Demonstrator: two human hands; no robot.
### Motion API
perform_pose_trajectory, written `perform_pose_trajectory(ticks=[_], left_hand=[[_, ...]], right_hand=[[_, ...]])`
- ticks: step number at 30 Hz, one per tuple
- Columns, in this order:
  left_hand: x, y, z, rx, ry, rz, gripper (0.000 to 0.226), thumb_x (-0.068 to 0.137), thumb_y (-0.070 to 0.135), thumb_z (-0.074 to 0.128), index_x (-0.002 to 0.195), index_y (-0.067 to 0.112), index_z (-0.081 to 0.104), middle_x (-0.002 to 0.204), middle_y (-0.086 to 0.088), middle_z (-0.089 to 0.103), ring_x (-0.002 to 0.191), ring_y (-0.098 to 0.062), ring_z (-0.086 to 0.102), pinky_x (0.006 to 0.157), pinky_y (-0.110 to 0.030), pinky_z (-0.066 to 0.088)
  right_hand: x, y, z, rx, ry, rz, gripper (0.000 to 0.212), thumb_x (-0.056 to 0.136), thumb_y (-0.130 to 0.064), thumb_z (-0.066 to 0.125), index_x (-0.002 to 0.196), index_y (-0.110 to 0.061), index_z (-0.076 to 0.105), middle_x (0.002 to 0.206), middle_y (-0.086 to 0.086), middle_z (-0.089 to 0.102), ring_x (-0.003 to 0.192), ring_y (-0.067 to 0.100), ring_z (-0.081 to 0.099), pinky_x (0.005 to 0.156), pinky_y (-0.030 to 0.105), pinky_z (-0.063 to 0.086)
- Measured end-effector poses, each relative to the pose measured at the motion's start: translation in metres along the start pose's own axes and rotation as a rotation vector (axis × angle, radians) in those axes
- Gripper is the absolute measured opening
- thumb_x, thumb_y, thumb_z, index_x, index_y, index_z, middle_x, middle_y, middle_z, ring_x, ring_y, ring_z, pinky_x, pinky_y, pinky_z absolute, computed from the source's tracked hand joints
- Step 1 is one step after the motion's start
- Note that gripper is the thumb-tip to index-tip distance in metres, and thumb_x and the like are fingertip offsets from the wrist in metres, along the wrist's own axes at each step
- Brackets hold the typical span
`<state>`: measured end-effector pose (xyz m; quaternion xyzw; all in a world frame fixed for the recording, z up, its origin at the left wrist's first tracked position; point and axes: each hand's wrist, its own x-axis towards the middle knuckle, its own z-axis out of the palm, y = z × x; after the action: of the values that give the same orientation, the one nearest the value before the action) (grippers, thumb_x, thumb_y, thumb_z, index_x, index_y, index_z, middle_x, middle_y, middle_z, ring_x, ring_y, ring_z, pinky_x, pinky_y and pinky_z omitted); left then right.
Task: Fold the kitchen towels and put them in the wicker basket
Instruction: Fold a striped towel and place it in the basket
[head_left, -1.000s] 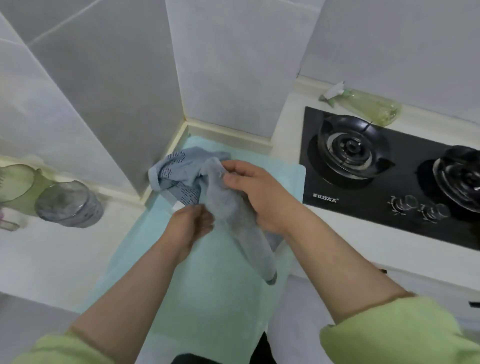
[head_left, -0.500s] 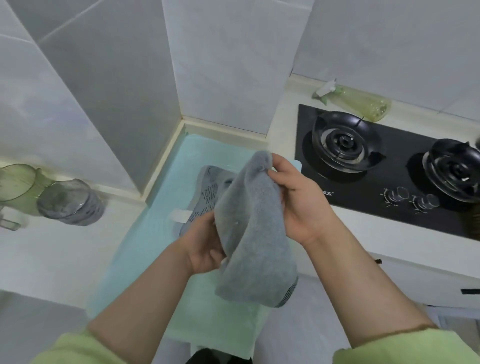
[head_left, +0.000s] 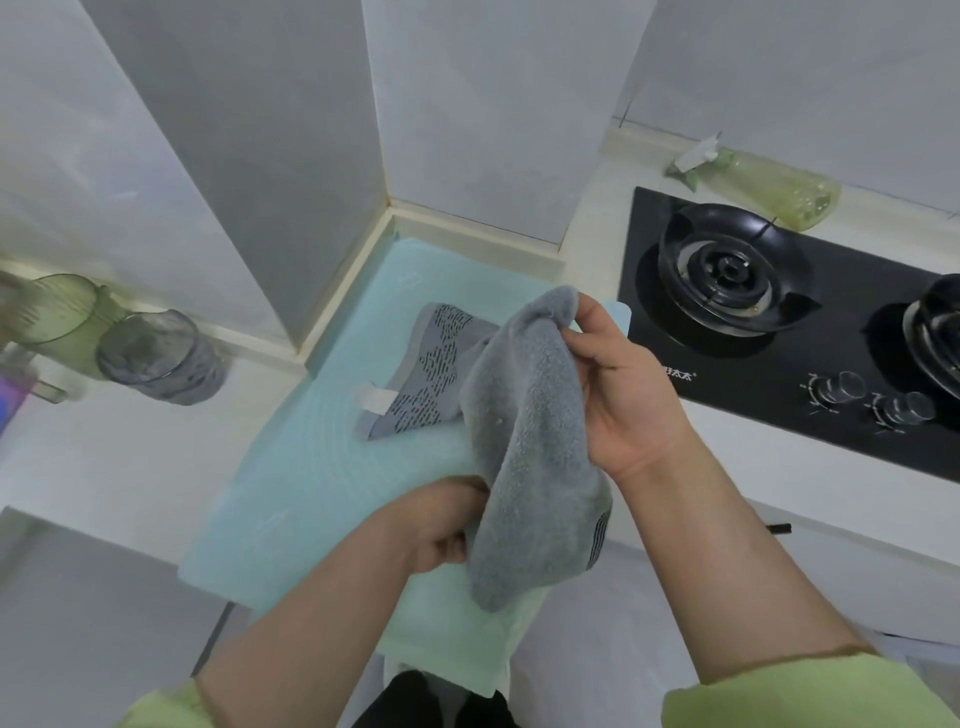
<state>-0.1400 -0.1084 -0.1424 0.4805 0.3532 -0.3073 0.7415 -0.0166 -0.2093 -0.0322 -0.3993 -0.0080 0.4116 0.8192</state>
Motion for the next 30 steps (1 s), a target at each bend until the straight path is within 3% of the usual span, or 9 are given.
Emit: perform_pose_trajectory(ticks=[2,4,6,9,13,16,20,25,30], left_hand=[[-0.007,0.003,-0.001,-0.15,0.004,0.129,0.026,0.091,-0.01,0.048,0.105,0.004,0.066,0.077,-0.003,0.073,0.061,-0.013,0.067,0.055,-0.025,0.054],[-0.015,0.008,-0.007,-0.265,0.039,0.244,0.031,0.086,-0.014,0.05,0.108,0.001,0.065,0.095,-0.013,0.074,0.08,-0.023,0.071,0.071,-0.036,0.06],[-0.022,0.01,-0.02,-0.314,0.134,0.373,0.028,0.084,-0.013,0.052,0.103,0.002,0.068,0.094,-0.014,0.073,0.081,-0.025,0.069,0.071,-0.033,0.06],[-0.035,0.015,-0.044,-0.267,0.336,0.591,0.019,0.082,-0.008,0.06,0.092,0.007,0.067,0.079,-0.005,0.073,0.072,-0.018,0.066,0.063,-0.022,0.057],[-0.049,0.021,-0.079,-0.174,0.565,0.841,0.023,0.071,0.013,0.069,0.093,0.017,0.068,0.083,0.003,0.072,0.076,-0.01,0.064,0.072,-0.017,0.052],[-0.05,0.025,-0.095,-0.1,0.633,0.94,0.019,0.084,0.005,0.067,0.094,0.021,0.068,0.084,0.008,0.072,0.08,-0.008,0.064,0.08,-0.022,0.049],[-0.035,0.025,-0.11,-0.004,0.726,0.987,0.029,0.093,0.002,0.058,0.099,0.029,0.068,0.094,0.004,0.073,0.092,-0.014,0.065,0.093,-0.032,0.049],[-0.008,0.025,-0.125,0.146,0.828,1.085,0.02,0.093,0.009,0.06,0.091,0.025,0.07,0.076,0.016,0.071,0.072,-0.001,0.061,0.071,-0.016,0.05],[0.015,0.025,-0.138,0.167,0.837,1.215,0.009,0.09,0.018,0.065,0.084,0.022,0.072,0.084,0.004,0.067,0.068,-0.004,0.058,0.069,-0.028,0.046]], right_hand=[[0.0,-0.002,-0.006,-0.012,-0.008,-0.007,0.022,0.077,-0.003,0.052,0.093,-0.016,0.06,0.082,0.008,0.067,0.073,0.02,0.064,0.071,0.032,0.054],[0.0,-0.005,-0.013,-0.035,-0.022,-0.022,0.021,0.076,-0.001,0.05,0.09,-0.013,0.059,0.081,0.008,0.067,0.072,0.019,0.065,0.069,0.03,0.056],[0.002,-0.009,-0.021,-0.066,-0.047,-0.031,0.016,0.078,-0.004,0.05,0.089,-0.011,0.057,0.085,0.009,0.065,0.077,0.021,0.064,0.074,0.033,0.055],[0.007,-0.013,-0.036,-0.139,-0.073,-0.037,0.014,0.087,-0.02,0.052,0.091,-0.007,0.056,0.09,0.009,0.061,0.082,0.023,0.062,0.075,0.034,0.053],[0.019,-0.01,-0.061,-0.311,-0.047,-0.091,0.012,0.094,-0.014,0.048,0.087,-0.006,0.052,0.085,0.008,0.056,0.081,0.023,0.056,0.068,0.034,0.049],[0.025,-0.004,-0.078,-0.373,0.038,-0.088,0.015,0.089,-0.017,0.056,0.095,-0.004,0.053,0.089,0.012,0.055,0.087,0.028,0.052,0.072,0.038,0.046],[0.028,0.01,-0.096,-0.491,0.156,-0.151,0.015,0.095,-0.007,0.053,0.081,-0.009,0.058,0.082,0.008,0.061,0.074,0.02,0.057,0.065,0.033,0.048],[0.042,0.035,-0.116,-0.729,0.173,-0.263,0.031,0.093,-0.007,0.057,0.067,-0.022,0.067,0.072,-0.001,0.066,0.067,0.013,0.061,0.06,0.026,0.048],[0.057,0.052,-0.128,-0.794,0.189,-0.449,0.01,0.091,-0.012,0.063,0.088,-0.011,0.073,0.1,0.002,0.073,0.08,0.013,0.065,0.078,0.036,0.053]])
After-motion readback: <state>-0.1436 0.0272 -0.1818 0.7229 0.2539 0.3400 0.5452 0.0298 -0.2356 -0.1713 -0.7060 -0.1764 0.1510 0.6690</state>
